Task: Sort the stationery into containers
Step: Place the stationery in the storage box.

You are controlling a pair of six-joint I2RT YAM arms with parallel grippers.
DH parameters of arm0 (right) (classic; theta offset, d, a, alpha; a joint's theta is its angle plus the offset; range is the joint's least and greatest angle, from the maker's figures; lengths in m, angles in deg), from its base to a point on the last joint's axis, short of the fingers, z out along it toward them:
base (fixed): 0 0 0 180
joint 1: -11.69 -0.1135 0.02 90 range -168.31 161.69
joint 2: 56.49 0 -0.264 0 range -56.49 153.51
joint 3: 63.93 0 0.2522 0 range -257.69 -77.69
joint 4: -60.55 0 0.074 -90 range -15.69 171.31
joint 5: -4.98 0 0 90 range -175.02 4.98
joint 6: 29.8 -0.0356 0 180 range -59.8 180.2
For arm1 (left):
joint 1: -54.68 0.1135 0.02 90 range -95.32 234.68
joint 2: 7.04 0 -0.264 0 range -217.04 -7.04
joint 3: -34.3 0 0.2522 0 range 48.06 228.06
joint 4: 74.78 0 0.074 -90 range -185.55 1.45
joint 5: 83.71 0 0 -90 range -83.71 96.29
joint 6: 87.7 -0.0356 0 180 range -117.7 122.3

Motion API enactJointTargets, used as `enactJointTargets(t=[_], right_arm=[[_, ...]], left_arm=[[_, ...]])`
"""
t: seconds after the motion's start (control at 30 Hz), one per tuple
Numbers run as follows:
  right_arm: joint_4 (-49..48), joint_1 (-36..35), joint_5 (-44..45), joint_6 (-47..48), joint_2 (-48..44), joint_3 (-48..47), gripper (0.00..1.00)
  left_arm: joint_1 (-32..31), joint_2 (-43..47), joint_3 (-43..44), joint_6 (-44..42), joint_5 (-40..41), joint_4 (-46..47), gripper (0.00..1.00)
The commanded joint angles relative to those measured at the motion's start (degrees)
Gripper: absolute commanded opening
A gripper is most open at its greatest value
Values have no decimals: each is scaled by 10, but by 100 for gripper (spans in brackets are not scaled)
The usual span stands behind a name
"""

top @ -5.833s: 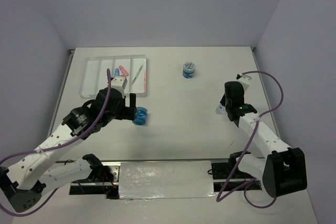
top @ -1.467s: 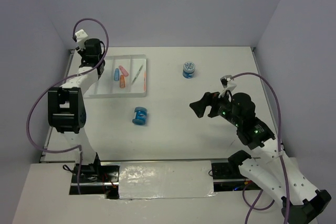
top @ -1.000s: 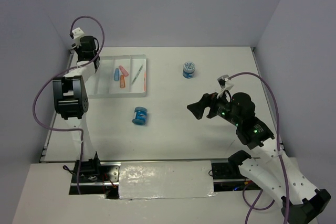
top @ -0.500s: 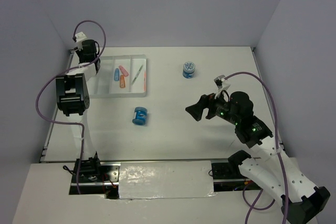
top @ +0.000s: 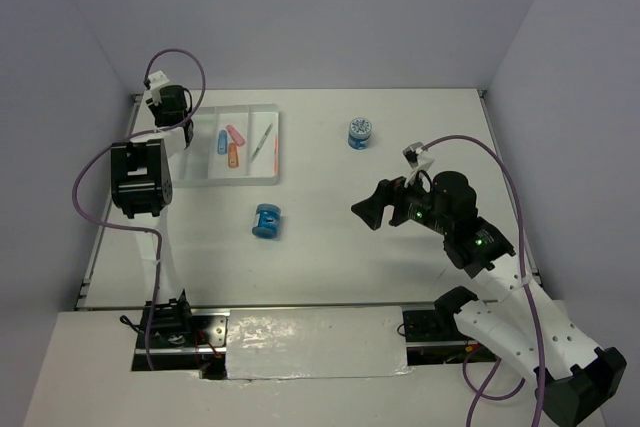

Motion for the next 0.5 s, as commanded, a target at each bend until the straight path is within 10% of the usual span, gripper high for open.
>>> enactJointTargets(t=[0.0, 0.47], right_arm=[[-30, 2, -6, 8, 1, -14, 100], [-30, 2, -14, 10, -10, -11, 100]], left_arm=[[3, 7, -4, -15, -7, 46, 37], [-23, 109, -82, 31, 110, 20, 27]])
